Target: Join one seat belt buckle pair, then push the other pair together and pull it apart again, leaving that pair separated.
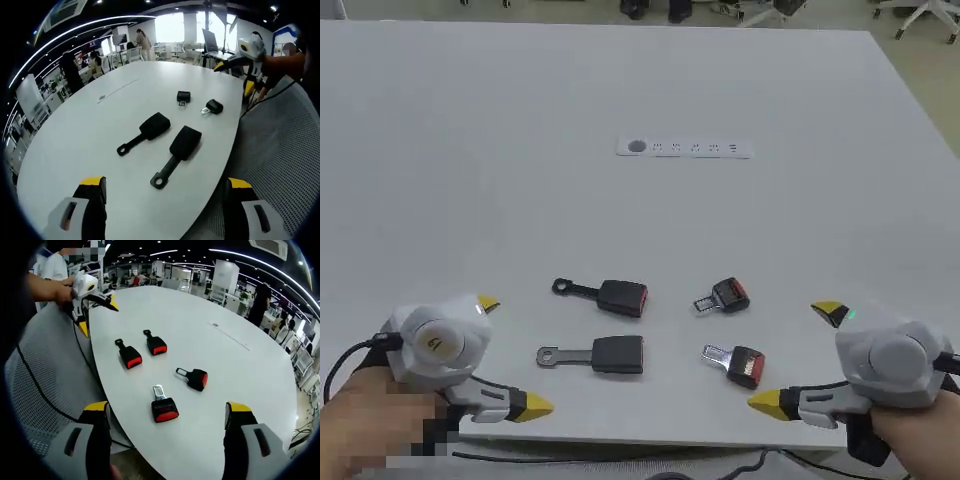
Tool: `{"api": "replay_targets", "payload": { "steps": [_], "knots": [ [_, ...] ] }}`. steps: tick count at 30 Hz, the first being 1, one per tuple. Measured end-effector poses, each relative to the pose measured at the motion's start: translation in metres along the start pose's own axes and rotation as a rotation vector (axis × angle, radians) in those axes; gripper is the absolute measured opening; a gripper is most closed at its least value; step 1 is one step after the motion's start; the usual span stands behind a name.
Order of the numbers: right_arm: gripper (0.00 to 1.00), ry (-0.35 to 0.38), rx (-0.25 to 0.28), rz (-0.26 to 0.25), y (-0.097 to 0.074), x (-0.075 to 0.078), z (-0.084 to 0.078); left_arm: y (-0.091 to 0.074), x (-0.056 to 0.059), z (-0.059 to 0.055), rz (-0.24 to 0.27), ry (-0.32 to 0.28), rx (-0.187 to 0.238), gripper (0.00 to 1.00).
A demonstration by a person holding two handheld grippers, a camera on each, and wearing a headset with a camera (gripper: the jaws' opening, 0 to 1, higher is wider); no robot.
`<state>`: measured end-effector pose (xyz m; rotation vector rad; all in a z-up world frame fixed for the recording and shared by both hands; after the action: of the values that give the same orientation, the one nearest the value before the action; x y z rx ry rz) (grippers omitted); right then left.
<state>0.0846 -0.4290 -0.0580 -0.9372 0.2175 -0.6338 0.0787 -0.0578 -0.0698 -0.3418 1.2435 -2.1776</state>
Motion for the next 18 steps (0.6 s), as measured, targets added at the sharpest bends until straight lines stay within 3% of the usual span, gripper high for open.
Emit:
{"api": "replay_targets", "payload": {
  "steps": [18],
  "knots": [
    [0.95,-0.007,-0.001,0.002,0.0026,-0.0026,0.0016,0.0003,-0.0009,-0.0021,-0.004,-0.017,0.008,1.00]
  ]
}}
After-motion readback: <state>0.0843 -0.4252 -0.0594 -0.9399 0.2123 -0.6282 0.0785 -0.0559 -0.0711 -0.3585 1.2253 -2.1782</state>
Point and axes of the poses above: the centre of the closed fingertips' face, and the gripper's own axes: y roughly forward along the fingers, x roughly to its right, z roughly out of its top, the point moved 7 cm from there along -y, roughly backward along the fingers, and after that the axes turned 9 degrees about -x, right-handed, at the moved point
